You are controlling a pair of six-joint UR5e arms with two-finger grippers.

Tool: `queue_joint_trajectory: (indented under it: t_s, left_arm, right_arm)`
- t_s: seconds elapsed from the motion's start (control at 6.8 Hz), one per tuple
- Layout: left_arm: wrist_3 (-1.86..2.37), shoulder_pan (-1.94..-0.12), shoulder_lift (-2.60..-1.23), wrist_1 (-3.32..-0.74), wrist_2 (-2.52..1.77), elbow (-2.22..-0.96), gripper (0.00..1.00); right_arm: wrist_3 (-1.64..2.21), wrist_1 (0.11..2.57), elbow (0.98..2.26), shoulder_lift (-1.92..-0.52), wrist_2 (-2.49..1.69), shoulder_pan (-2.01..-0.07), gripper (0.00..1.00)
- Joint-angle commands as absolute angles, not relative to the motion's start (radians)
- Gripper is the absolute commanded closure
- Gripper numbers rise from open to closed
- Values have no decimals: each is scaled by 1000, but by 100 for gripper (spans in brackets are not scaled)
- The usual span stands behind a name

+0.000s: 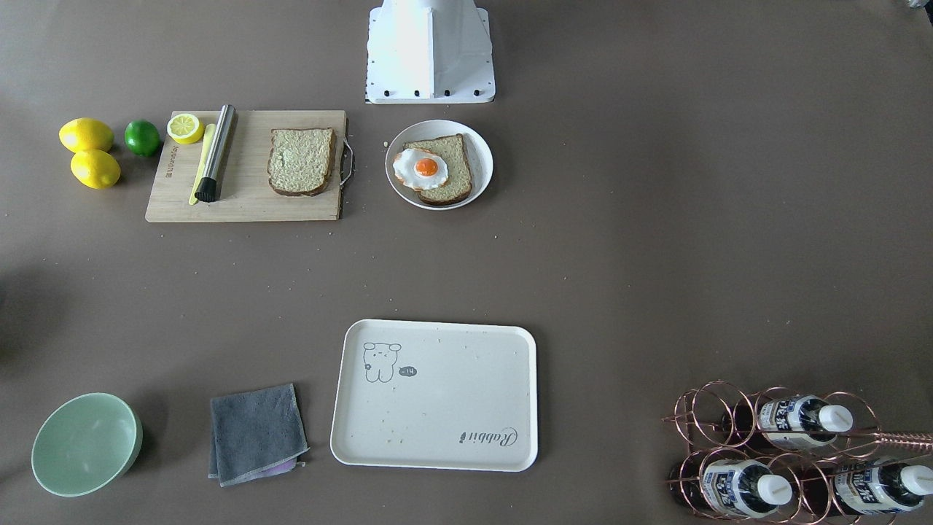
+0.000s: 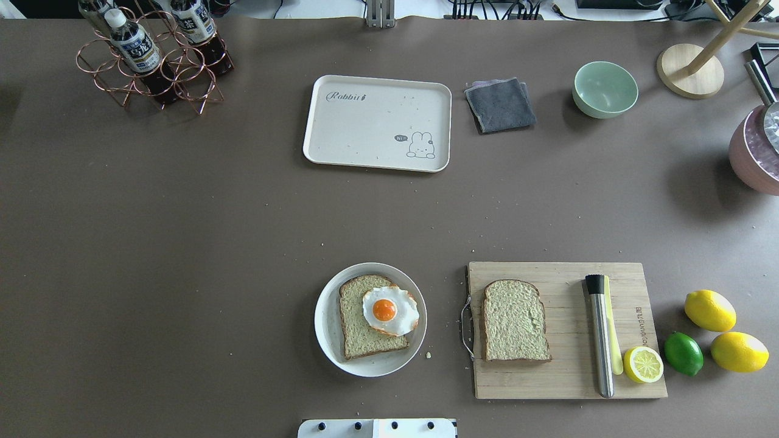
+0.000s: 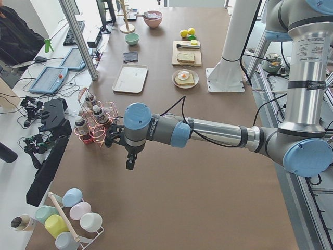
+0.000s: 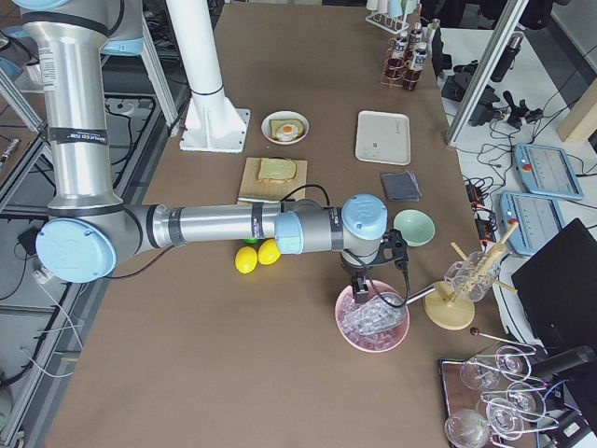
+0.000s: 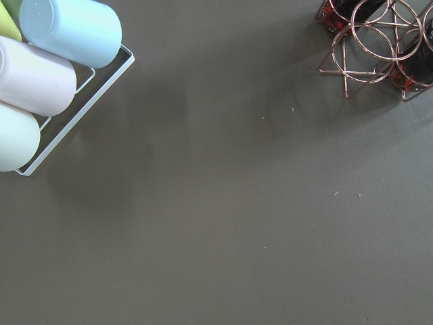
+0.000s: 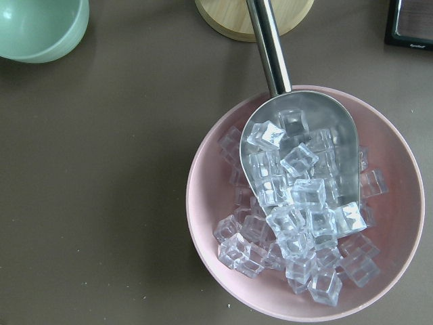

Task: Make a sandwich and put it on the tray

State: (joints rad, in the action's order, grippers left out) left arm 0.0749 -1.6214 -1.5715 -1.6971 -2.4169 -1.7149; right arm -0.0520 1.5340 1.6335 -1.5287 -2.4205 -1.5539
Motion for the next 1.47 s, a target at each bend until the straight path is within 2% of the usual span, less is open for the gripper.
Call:
queue_joint_trajectory:
  t_s: [0.0,0.59,0.88,1.03,1.32]
  left_arm:
    - [75,-1621,-1569,-1697,-2418,-1721,3]
    - [80,-1617,-1571,-1701,-2419,-1742,3]
    - [246,-1536,-1569,-1716,-2418,-1828,3]
    - [388,-1484,-1569,-1808,-2418,-1842,3]
    - [779,-1267,-1542,-2111,-2300,-1844,3]
  right_arm:
    - [-58,1534,1641,-1531,-2424,-1555,1]
    - [-45,1534,1722,-1554,-2424,-1554,1]
    - [83,1534,1768,-1551,-2436,-1501,1]
    - [157,1532,1805,-1551,-2442,-1479,1]
    - [312,1519,1868,-1549,-2441,-1409,0]
